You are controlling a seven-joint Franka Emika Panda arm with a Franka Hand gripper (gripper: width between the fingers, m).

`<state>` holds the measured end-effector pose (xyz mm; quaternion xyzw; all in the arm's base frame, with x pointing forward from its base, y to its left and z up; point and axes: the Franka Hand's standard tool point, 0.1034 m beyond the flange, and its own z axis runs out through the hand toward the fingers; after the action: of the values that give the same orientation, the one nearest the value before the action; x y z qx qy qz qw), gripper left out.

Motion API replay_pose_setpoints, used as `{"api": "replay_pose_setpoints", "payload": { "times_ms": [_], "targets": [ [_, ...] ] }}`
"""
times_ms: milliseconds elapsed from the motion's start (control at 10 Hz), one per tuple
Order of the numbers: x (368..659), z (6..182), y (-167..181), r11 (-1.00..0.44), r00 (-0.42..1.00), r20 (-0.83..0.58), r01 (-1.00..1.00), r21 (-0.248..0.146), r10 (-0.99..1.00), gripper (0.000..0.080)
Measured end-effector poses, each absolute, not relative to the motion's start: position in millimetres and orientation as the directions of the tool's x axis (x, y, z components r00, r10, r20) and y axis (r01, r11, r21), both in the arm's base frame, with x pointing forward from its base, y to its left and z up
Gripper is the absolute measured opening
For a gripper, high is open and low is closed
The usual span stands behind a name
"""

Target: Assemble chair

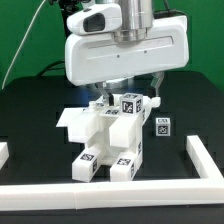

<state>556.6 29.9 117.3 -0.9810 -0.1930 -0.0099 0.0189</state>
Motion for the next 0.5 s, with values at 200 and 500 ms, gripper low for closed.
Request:
{"api": "replay_pose_setpoints", "payload": {
  "times_ms": [200,500],
  "targets": [
    [563.0,114.8,21.2,-0.715,0.714,0.047,0.699,0.008,0.699,0.0649],
    [564.3,115.7,18.1,-0.738,0.736,0.054,0.675,0.015,0.675,0.0626]
  ]
}}
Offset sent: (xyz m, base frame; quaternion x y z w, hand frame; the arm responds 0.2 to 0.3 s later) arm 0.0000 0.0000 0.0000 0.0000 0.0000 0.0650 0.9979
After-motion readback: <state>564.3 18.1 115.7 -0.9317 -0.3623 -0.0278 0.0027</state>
